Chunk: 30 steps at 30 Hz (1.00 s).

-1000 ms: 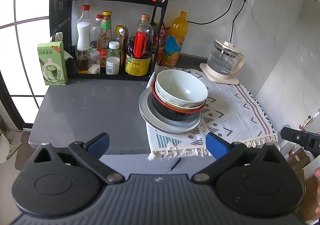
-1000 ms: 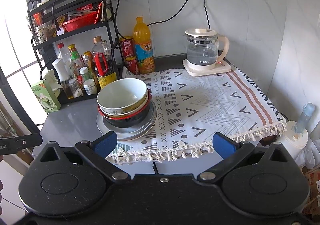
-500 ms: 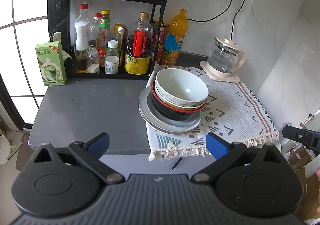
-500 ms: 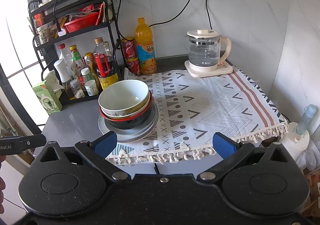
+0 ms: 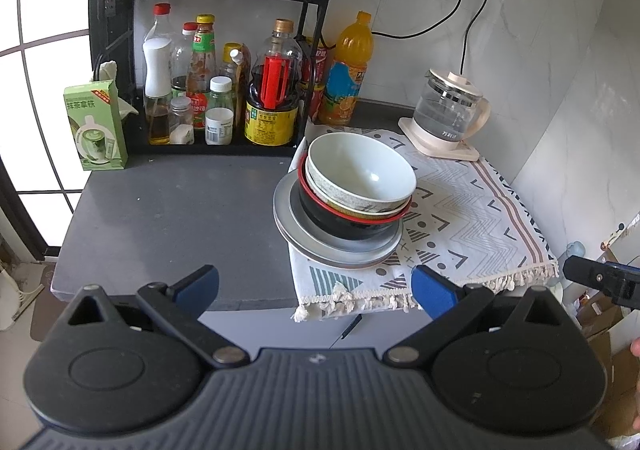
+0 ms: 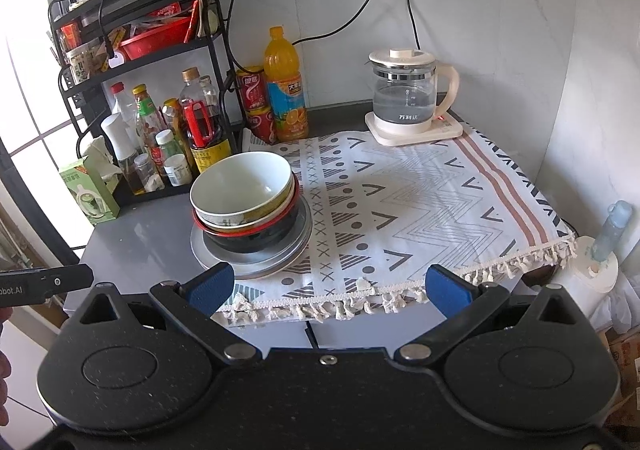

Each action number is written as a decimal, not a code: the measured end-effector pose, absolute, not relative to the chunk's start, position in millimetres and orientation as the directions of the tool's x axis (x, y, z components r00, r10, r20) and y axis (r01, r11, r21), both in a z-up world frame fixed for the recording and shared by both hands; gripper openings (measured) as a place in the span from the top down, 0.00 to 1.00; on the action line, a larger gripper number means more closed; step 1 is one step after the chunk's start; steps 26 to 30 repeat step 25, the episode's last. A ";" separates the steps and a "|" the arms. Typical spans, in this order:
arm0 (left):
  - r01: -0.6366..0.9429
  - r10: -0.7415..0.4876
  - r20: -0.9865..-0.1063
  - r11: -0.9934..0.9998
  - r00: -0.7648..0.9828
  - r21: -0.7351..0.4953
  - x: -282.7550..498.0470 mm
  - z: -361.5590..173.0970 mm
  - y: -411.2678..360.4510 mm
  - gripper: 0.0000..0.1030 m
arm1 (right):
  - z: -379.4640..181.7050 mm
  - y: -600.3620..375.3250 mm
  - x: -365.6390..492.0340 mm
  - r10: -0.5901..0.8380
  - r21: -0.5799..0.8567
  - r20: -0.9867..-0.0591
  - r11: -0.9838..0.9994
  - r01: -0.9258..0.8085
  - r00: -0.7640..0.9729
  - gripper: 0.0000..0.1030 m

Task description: Organize plates and bowls

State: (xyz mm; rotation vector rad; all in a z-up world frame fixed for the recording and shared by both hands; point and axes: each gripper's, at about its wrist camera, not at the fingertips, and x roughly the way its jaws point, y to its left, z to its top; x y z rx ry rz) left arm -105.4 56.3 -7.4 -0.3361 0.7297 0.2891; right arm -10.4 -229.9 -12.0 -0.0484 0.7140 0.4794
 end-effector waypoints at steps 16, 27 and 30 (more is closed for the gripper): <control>-0.359 0.116 -0.709 0.911 0.695 -0.203 -94.0 -13.0 59.3 0.02 | -20.6 -222.7 -5.7 0.403 0.121 -0.664 0.889 -0.442 0.629 0.00; -0.343 0.092 -0.717 0.915 0.691 -0.213 -84.3 -16.7 66.4 0.02 | -24.1 -218.0 -1.0 0.390 0.118 -0.678 0.894 -0.432 0.623 0.00; -0.343 0.092 -0.717 0.915 0.691 -0.213 -84.3 -16.7 66.4 0.02 | -24.1 -218.0 -1.0 0.390 0.118 -0.678 0.894 -0.432 0.623 0.00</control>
